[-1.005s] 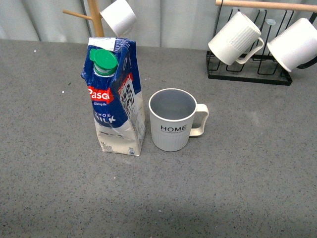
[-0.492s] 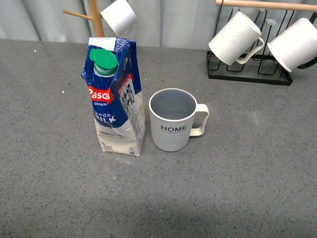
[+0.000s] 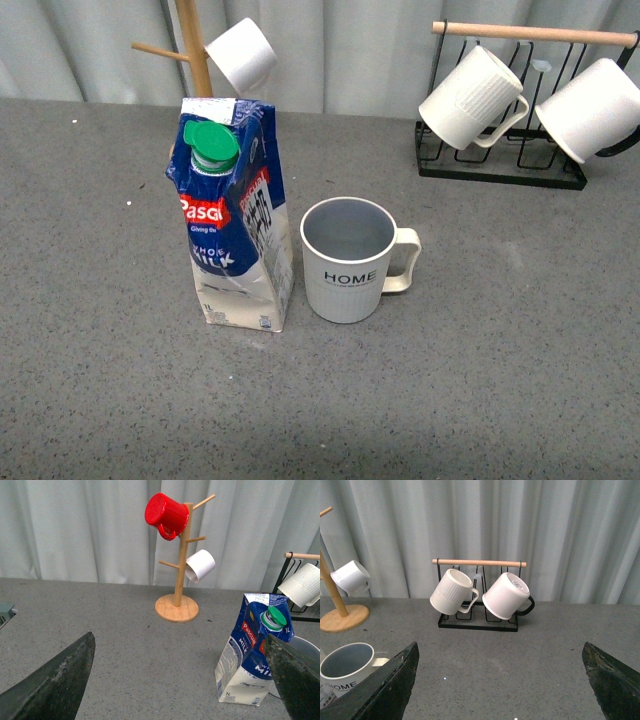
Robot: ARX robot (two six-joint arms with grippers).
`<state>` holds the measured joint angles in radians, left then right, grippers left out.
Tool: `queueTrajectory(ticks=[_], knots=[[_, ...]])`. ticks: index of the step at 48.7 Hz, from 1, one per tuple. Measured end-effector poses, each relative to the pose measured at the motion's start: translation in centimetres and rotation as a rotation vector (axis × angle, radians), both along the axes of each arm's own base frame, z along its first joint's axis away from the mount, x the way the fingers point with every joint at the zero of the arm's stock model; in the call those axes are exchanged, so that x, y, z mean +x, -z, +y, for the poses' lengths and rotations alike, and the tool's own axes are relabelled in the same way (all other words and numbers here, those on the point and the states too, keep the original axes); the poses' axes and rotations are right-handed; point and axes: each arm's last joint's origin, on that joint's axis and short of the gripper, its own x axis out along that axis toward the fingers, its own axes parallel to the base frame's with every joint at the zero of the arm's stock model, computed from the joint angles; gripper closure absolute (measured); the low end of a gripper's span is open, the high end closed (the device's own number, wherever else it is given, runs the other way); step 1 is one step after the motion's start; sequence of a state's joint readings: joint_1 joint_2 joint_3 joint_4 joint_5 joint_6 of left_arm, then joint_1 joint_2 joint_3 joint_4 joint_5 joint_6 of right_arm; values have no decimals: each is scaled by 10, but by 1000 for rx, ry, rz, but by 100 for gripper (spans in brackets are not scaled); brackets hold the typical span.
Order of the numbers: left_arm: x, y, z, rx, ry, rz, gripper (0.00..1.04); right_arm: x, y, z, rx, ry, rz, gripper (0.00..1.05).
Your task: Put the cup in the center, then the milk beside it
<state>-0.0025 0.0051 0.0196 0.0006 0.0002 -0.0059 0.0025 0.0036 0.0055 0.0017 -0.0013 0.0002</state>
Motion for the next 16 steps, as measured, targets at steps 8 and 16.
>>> queueTrajectory(ticks=[8, 16], knots=[[0, 0, 0, 1, 0, 0, 7, 0, 0, 0, 0, 0, 0, 9], [0, 0, 0, 1, 0, 0, 7, 0, 0, 0, 0, 0, 0, 9]])
